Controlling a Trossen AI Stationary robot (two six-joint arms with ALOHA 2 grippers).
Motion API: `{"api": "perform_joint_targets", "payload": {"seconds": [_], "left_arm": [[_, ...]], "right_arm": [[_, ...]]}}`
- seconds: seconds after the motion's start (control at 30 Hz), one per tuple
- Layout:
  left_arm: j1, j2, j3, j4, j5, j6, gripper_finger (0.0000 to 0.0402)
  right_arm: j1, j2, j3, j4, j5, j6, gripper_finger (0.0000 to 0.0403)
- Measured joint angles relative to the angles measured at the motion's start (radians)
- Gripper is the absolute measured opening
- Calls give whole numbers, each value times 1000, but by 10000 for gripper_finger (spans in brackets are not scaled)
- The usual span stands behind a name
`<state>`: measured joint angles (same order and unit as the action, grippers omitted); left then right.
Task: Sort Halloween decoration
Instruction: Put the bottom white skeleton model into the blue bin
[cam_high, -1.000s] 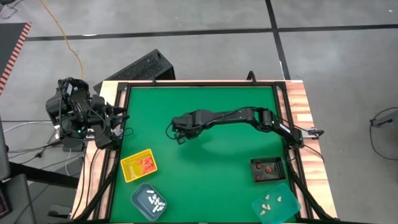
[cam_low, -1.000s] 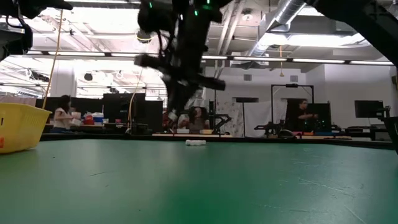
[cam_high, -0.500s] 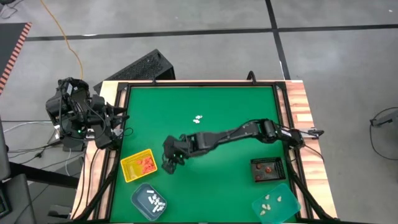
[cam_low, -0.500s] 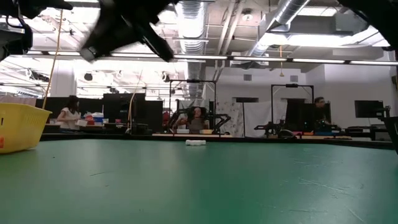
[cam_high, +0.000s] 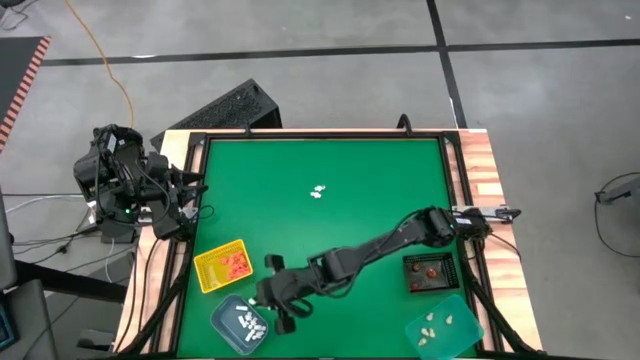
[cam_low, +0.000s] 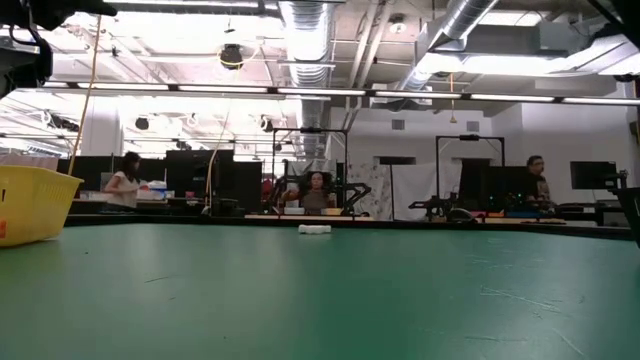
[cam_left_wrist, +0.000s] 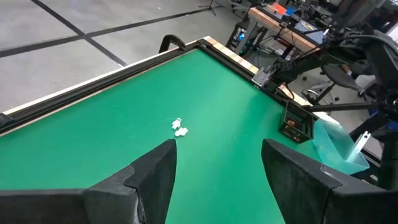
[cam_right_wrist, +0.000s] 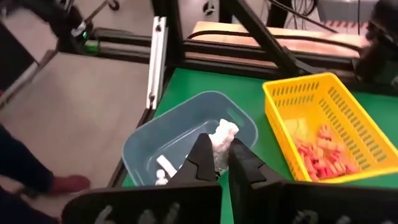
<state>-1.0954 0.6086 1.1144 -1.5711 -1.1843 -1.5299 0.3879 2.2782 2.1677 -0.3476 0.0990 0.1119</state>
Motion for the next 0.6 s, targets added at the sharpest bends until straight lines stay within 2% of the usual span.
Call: {"api": "perform_joint_targets", "payload": {"seconds": [0.6], "left_arm": [[0, 0, 0, 6, 0, 0, 226]], "right_arm": [[27, 31, 0, 152, -3, 28, 14]]}}
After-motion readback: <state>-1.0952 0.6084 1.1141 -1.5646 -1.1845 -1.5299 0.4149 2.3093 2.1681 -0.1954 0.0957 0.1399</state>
